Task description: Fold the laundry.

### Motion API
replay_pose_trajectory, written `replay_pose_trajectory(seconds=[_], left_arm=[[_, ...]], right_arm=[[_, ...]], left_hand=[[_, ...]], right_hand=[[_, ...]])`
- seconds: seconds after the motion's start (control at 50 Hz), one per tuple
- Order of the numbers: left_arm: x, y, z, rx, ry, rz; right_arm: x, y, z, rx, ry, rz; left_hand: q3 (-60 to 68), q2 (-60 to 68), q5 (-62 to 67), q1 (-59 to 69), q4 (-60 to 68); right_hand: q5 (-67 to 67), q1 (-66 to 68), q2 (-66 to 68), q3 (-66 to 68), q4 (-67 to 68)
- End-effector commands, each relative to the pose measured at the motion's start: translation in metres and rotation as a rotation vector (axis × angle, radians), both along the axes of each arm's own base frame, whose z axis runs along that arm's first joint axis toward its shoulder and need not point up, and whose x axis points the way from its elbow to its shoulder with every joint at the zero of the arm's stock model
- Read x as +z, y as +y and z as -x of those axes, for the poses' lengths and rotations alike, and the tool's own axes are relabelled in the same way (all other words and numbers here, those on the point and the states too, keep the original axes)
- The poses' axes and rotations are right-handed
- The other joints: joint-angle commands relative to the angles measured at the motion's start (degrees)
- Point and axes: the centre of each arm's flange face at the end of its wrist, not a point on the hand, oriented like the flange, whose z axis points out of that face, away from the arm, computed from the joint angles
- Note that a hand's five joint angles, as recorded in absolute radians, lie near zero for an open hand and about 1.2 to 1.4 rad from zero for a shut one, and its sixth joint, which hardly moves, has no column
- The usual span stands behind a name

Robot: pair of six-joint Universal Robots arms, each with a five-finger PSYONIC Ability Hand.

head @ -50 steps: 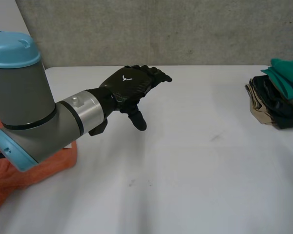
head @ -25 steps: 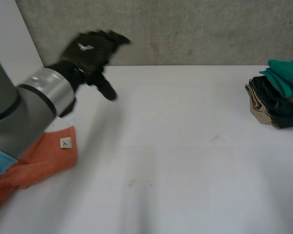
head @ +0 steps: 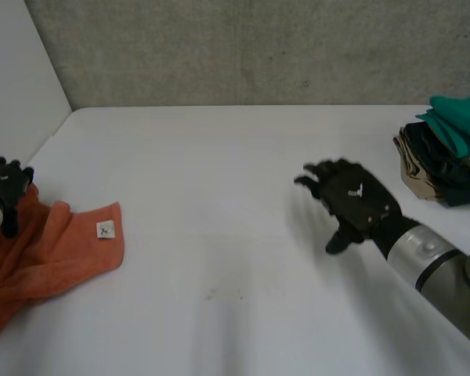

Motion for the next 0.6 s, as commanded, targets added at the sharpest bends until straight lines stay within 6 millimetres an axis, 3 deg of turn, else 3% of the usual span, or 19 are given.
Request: replay_pose_trajectory(seconds=[0.02, 0.06, 0.16, 0.22, 0.24, 0.3, 0.34, 0.36, 0.4, 0.42, 0.54, 0.6], left_arm=[[-0.036, -0.027, -0.032, 0.014, -0.054, -0.029], [-0.042, -0.03, -0.033, 0.015, -0.062, -0.028], [-0.043, -0.039, -0.036, 0.046, -0.078, 0.014], [-0.03, -0.04, -0.027, 0.043, -0.078, 0.069], [-0.009, -0.039, -0.012, 0.015, -0.071, 0.147], [0.03, -0.03, 0.027, -0.068, 0.02, 0.282], [0.046, -0.023, 0.046, -0.111, 0.1, 0.329], [0.067, -0.013, 0.072, -0.176, 0.216, 0.379], [0.088, -0.004, 0.095, -0.239, 0.313, 0.416], [0.101, 0.009, 0.115, -0.297, 0.393, 0.421], [0.129, 0.059, 0.188, -0.506, 0.616, 0.355], [0.112, 0.081, 0.223, -0.589, 0.671, 0.249]], right_arm=[[-0.029, 0.004, 0.005, -0.007, 0.167, -0.032], [-0.029, 0.004, 0.006, -0.007, 0.174, -0.027], [-0.029, 0.003, 0.007, -0.012, 0.172, -0.034], [-0.029, 0.003, 0.007, -0.014, 0.171, -0.035], [-0.029, 0.003, 0.007, -0.014, 0.169, -0.035], [-0.027, 0.003, 0.008, -0.019, 0.168, -0.028], [-0.026, 0.002, 0.009, -0.029, 0.169, -0.022], [-0.026, 0.002, 0.009, -0.035, 0.17, -0.02], [-0.024, -0.001, 0.011, -0.067, 0.175, -0.015], [-0.022, -0.003, 0.013, -0.087, 0.177, -0.007], [-0.013, -0.015, 0.024, -0.186, 0.181, 0.024], [-0.01, -0.017, 0.028, -0.213, 0.181, 0.034]], left_hand=[[5.89, 6.25, 5.47, 7.09, 6.35], [10.76, 11.12, 10.34, 11.96, 11.22], [67.65, 68.02, 67.24, 68.86, 68.12], [67.79, 68.15, 67.37, 68.99, 68.25], [67.79, 68.15, 67.37, 68.99, 68.25], [67.79, 68.15, 67.37, 68.99, 68.25], [67.79, 68.15, 67.37, 68.99, 68.25], [67.79, 68.15, 67.37, 68.99, 68.25], [67.79, 68.15, 67.37, 68.99, 68.25], [67.79, 68.15, 67.37, 68.99, 68.25], [67.79, 68.15, 67.37, 68.99, 68.25], [67.79, 68.15, 67.37, 68.99, 68.25]], right_hand=[[-3.54, -2.18, -2.68, -2.19, -3.61], [-3.54, -2.18, -2.68, -2.19, -3.61], [-3.54, -2.18, -2.68, -2.19, -3.61], [-3.54, -2.18, -2.68, -2.19, -3.61], [-3.54, -2.18, -2.68, -2.19, -3.61], [-3.54, -2.18, -2.68, -2.19, -3.61], [-3.54, -2.18, -2.68, -2.19, -3.61], [-3.54, -2.18, -2.68, -2.19, -3.61], [-3.54, -2.18, -2.68, -2.19, -3.61], [-3.54, -2.18, -2.68, -2.19, -3.61], [-3.54, -2.18, -2.68, -2.19, -3.61], [-3.54, -2.18, -2.68, -2.19, -3.61]])
